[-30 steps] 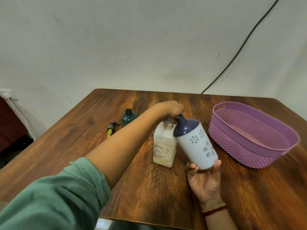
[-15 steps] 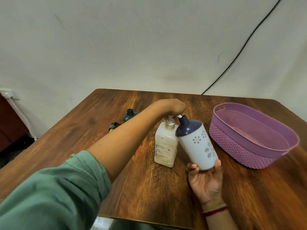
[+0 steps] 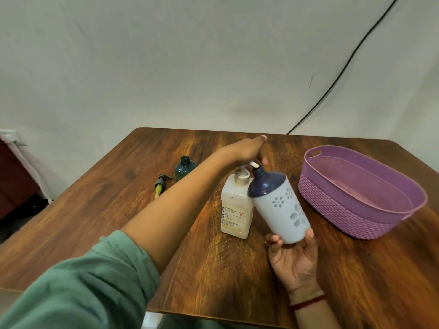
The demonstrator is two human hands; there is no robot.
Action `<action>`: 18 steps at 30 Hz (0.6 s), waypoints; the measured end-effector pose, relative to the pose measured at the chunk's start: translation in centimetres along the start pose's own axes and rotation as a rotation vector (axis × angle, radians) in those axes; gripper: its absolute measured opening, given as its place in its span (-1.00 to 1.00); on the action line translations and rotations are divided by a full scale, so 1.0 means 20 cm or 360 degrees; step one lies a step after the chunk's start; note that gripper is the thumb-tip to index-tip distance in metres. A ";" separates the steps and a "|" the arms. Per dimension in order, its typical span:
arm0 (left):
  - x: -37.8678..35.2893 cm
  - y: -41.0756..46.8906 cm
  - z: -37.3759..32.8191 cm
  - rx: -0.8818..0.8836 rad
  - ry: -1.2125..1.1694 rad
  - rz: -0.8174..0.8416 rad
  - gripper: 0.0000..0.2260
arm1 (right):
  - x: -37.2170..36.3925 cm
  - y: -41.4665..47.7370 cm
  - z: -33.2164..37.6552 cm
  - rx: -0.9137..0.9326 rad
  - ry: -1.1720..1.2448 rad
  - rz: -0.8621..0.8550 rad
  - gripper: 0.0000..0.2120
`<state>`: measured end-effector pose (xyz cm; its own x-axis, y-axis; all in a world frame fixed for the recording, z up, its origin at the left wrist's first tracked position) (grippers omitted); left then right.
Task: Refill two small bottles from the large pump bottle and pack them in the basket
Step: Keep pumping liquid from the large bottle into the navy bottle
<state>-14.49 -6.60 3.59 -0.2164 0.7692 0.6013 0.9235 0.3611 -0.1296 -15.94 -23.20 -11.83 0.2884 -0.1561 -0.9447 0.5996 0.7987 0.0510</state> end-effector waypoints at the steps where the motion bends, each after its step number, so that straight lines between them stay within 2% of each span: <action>1: 0.00 -0.01 0.00 -0.0011 -0.0060 -0.0014 -0.42 | 0.00 0.00 -0.01 -0.0008 -0.0019 -0.0018 -0.28; 6: -0.02 -0.02 0.02 -0.0039 -0.0100 -0.0058 -0.42 | 0.00 0.01 0.00 0.0001 -0.0025 -0.0038 -0.26; 10: -0.01 -0.03 0.01 -0.0100 -0.0136 -0.0094 -0.40 | -0.02 0.00 0.00 -0.0007 0.0017 -0.0029 -0.16; 15: 0.00 -0.04 0.00 -0.0180 -0.0310 -0.0094 -0.42 | -0.02 0.00 -0.01 -0.0016 -0.0022 -0.0030 -0.27; 18: -0.01 -0.01 0.01 -0.0101 -0.0162 -0.0125 -0.44 | -0.02 0.00 -0.01 -0.0006 -0.0025 -0.0053 -0.26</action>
<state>-14.80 -6.69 3.30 -0.3169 0.7903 0.5244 0.9199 0.3908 -0.0332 -16.16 -23.00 -11.60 0.2800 -0.1920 -0.9406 0.6062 0.7951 0.0182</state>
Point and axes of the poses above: each hand's wrist, its own y-axis towards the middle knuckle, its own x-axis out of the back of the hand, z = x × y, the point moved 4 cm from there along y, towards the middle knuckle, and after that the axes turned 1 degree about z, right-handed, at the moved point
